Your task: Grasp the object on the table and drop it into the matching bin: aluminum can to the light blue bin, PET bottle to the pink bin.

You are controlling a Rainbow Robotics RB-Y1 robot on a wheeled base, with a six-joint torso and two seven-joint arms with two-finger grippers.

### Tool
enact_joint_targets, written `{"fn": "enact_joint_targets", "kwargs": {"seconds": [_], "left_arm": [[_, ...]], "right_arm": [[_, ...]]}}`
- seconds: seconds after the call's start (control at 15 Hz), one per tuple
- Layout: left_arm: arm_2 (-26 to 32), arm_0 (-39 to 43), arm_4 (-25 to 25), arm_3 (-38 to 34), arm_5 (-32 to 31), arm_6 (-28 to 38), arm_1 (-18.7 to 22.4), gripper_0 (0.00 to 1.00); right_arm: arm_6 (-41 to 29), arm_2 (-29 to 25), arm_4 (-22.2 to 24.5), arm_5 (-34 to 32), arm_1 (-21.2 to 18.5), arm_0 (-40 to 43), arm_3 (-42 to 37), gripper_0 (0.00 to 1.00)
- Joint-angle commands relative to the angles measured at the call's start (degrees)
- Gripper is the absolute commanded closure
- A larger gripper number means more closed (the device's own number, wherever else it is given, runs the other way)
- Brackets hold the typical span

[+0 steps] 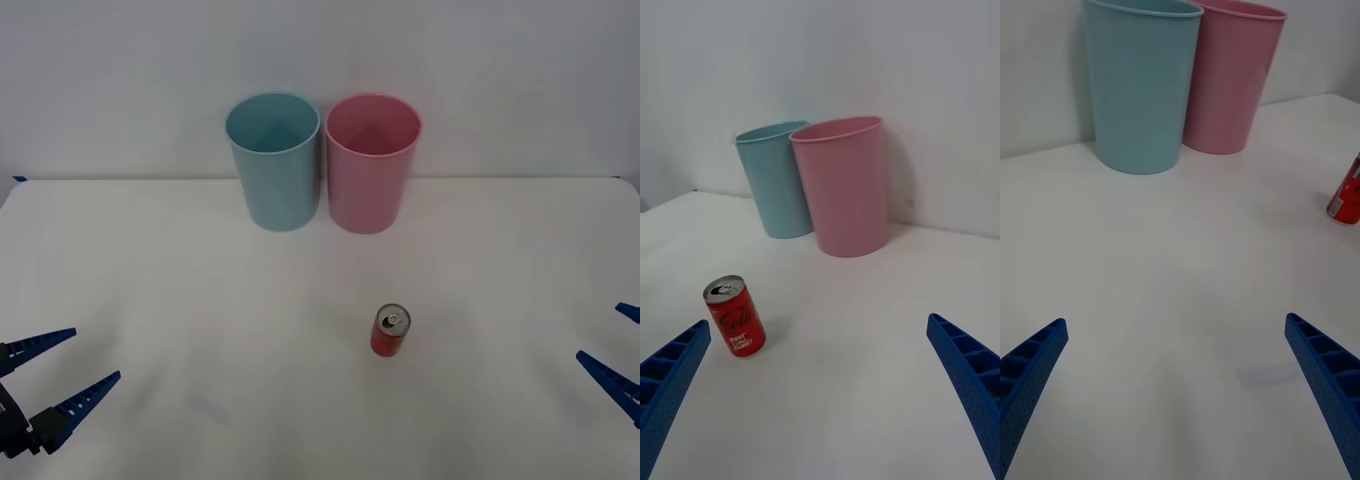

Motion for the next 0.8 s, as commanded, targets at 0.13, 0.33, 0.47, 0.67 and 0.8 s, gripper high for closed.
{"fn": "enact_joint_targets", "kwargs": {"seconds": [0.13, 0.33, 0.47, 0.67, 0.8], "left_arm": [[0.00, 0.01, 0.00, -0.01, 0.01, 0.00, 0.00, 0.00], [0.00, 0.01, 0.00, -0.01, 0.01, 0.00, 0.00, 0.00], [0.00, 0.01, 0.00, -0.01, 0.01, 0.00, 0.00, 0.00], [0.00, 0.01, 0.00, -0.01, 0.01, 0.00, 0.00, 0.00], [0.00, 0.01, 0.00, -0.01, 0.01, 0.00, 0.00, 0.00]], "right_arm": [[1.44, 3.73, 1.02, -0.60, -0.08, 0.05, 1.95, 0.00], [2.84, 6.37, 1.81, -2.71, -0.08, -1.89, 6.61, 0.00], [4.34, 8.92, 1.81, -2.36, -0.08, -2.33, 8.19, 0.00], [7.59, 12.17, 2.34, -1.39, 0.80, -2.41, 8.55, 0.00], [11.63, 12.26, 4.80, -0.95, 3.00, -3.20, 8.55, 0.00]]}}
